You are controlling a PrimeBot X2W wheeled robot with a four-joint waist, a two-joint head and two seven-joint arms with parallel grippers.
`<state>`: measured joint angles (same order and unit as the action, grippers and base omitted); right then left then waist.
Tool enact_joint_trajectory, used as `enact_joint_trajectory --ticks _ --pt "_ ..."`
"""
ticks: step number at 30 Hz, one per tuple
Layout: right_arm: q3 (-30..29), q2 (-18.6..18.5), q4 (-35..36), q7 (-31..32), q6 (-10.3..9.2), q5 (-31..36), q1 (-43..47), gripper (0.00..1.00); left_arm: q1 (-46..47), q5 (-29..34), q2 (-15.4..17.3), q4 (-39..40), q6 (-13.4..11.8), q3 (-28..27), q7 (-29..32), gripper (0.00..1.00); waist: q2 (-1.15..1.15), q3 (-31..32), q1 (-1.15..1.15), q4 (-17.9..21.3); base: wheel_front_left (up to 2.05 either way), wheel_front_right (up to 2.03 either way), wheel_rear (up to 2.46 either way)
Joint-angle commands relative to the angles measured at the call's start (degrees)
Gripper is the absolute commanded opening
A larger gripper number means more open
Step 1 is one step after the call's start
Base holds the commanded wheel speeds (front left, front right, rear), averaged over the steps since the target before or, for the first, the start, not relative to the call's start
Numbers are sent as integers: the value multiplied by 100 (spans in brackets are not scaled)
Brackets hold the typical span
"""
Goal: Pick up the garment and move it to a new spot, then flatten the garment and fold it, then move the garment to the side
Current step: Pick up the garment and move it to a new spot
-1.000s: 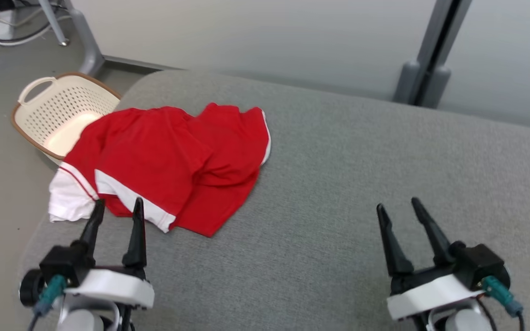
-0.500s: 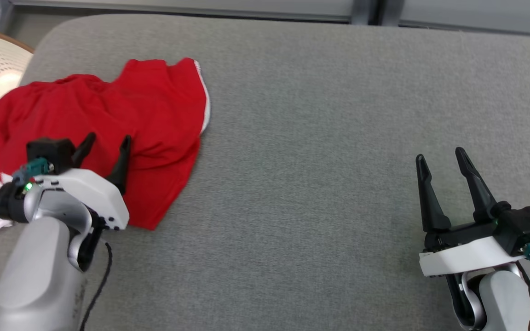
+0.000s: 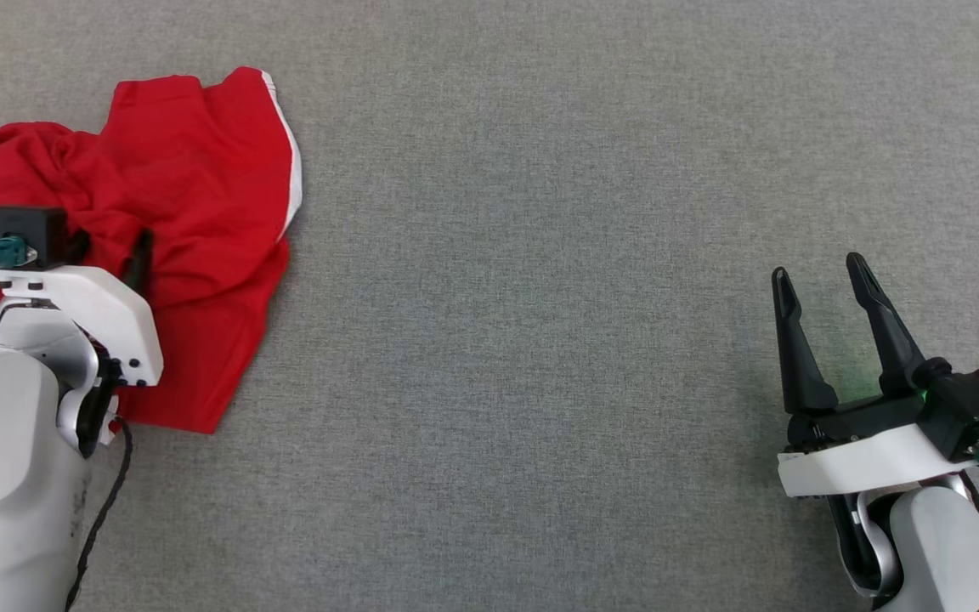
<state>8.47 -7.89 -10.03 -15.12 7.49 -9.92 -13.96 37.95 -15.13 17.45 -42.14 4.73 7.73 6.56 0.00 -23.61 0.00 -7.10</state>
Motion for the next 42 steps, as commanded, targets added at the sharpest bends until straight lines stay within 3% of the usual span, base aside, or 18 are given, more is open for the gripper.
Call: enact_joint_trajectory --ticks 1,14,26,37,42 --pt "4 -11 26 -6 0 62 -36 100 113 34 77 -53 -64 -27 -84 0 0 -3 0 8 0 0 0" --pt "31 175 -176 -7 0 8 99 100 -70 3 142 132 -118 -2 -792 0 0 608 0 -73 0 0 0" --pt "88 373 -350 -6 0 -91 306 100 -581 -148 213 1882 -290 -107 -979 0 0 1302 0 -24 0 0 0" --pt "48 457 -366 -7 0 -143 339 100 -1080 -298 -94 3493 -300 254 -380 0 0 1626 0 480 0 0 0" --pt "35 476 -347 -6 0 -150 250 100 -1248 -231 -531 3794 -379 753 -255 0 0 1553 0 1032 0 0 0"
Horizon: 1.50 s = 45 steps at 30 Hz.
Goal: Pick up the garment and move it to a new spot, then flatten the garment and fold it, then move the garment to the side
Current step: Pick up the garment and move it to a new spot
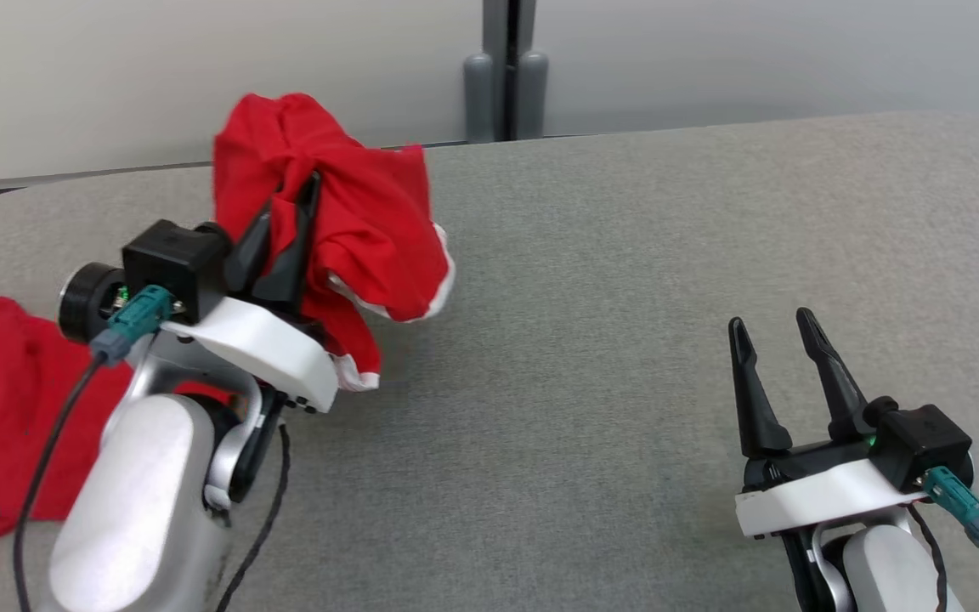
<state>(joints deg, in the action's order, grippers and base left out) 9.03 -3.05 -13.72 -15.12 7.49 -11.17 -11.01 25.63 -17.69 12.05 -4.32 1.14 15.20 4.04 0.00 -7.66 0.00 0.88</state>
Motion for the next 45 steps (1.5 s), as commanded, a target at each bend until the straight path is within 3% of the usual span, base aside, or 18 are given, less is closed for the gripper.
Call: enact_joint_trajectory --ticks 1,10,20,21,22,28,36,41,45 --pt "3 -8 24 -6 0 -28 -60 100 -36 35 -68 -18 -32 75 -17 0 0 -73 0 350 0 0 0" --pt "23 6 87 -6 0 -81 -223 100 243 -79 -760 -907 -192 595 -399 0 0 -523 0 1292 0 0 0" --pt "176 10 163 -6 0 -277 -386 100 1175 -641 -905 -1993 -563 1156 -1117 0 0 -1030 0 2070 0 0 0" --pt "179 11 168 -6 0 -302 -398 100 1252 -738 -902 -2089 -591 1258 -1177 69 0 -1050 0 2098 0 0 0" --pt "179 12 172 -6 0 -309 -402 100 1320 -845 -902 -2195 -619 1375 -1202 100 0 -1062 0 2112 0 0 0" --pt "132 13 197 -7 0 -338 -405 100 1642 -1241 -898 -2645 -700 1732 -1546 100 0 -1050 0 1920 0 0 0" --pt "1 10 203 -6 0 -122 -265 100 1483 -1441 -763 -2909 -547 1412 -1888 100 0 -713 0 1228 0 0 0" --pt "-69 7 120 -6 0 60 -121 100 1070 -1186 -516 -2509 -429 1085 -1925 100 0 -393 0 666 0 0 0" --pt "-74 -41 80 -6 0 193 131 100 458 -1187 -499 -2257 -240 796 -1918 100 0 -78 0 211 0 0 0"
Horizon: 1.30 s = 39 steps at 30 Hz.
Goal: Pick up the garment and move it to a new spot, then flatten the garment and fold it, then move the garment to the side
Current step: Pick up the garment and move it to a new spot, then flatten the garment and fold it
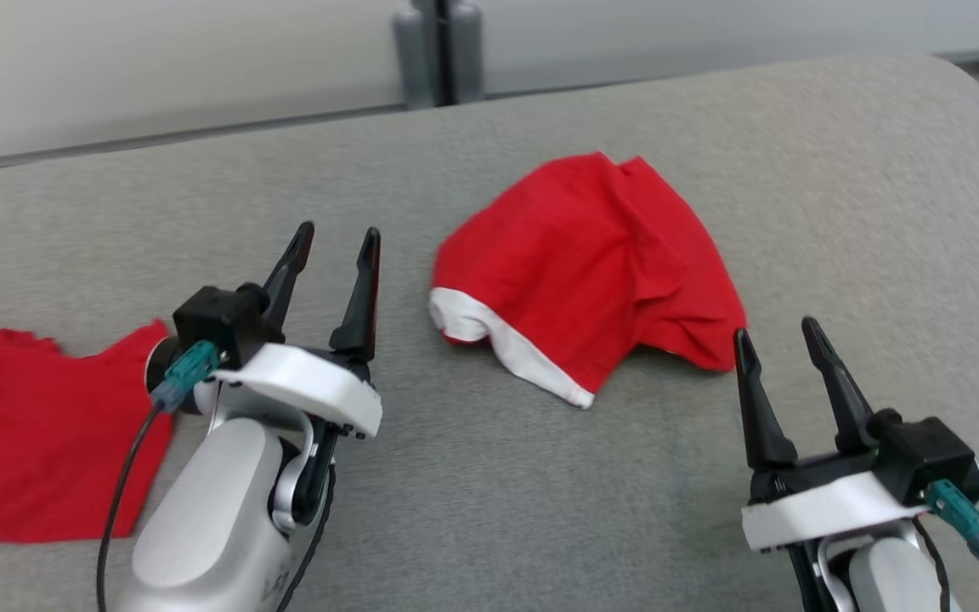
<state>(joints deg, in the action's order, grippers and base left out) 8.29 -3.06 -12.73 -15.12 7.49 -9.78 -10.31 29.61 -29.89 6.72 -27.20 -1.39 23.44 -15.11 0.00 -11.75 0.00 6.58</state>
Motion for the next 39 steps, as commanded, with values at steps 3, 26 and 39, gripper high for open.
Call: enact_joint_trajectory --ticks 3,26,39 --pt "18 -64 -30 -7 0 64 212 100 -433 253 57 358 82 -231 -2 100 0 471 0 -591 0 0 0" --pt "256 -17 -799 199 0 -398 315 100 -1881 1066 -368 1348 727 -1256 -4 100 0 403 0 -1070 0 0 0" --pt "444 -18 -1781 559 -1 -927 -262 100 -1701 1133 -375 1317 544 -984 -4 100 0 -20 0 -1479 0 0 0"
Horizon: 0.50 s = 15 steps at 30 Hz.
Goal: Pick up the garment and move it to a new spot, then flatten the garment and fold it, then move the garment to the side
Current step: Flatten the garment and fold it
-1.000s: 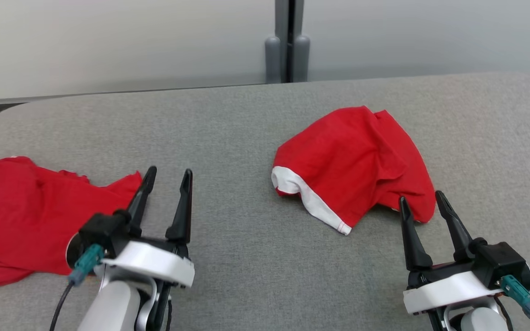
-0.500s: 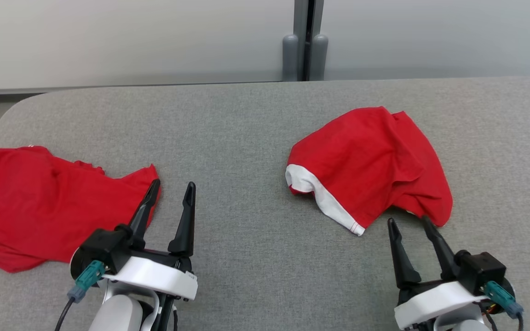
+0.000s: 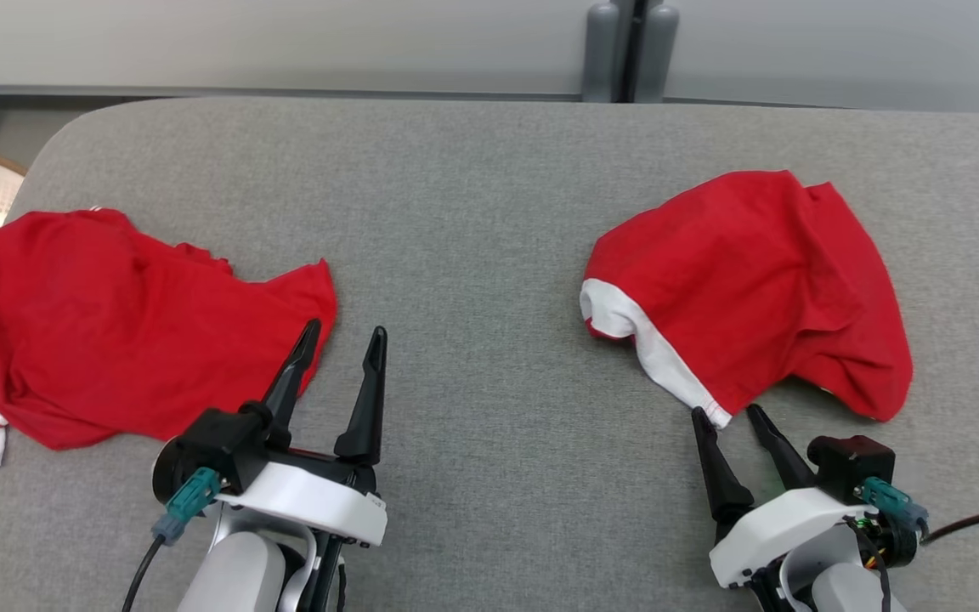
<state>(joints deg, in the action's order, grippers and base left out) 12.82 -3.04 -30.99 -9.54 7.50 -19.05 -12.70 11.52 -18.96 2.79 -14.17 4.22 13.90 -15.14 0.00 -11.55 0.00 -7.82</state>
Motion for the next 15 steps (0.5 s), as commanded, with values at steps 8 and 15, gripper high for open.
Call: enact_joint_trajectory --ticks 8,15 --pt "183 -47 -426 64 0 -240 -308 0 190 -22 18 25 -88 100 -1 100 0 -216 0 -201 0 0 0" --pt "375 -219 -513 -173 -2 -208 -292 0 28 96 20 -114 -54 0 -1 100 0 22 0 76 0 0 0"
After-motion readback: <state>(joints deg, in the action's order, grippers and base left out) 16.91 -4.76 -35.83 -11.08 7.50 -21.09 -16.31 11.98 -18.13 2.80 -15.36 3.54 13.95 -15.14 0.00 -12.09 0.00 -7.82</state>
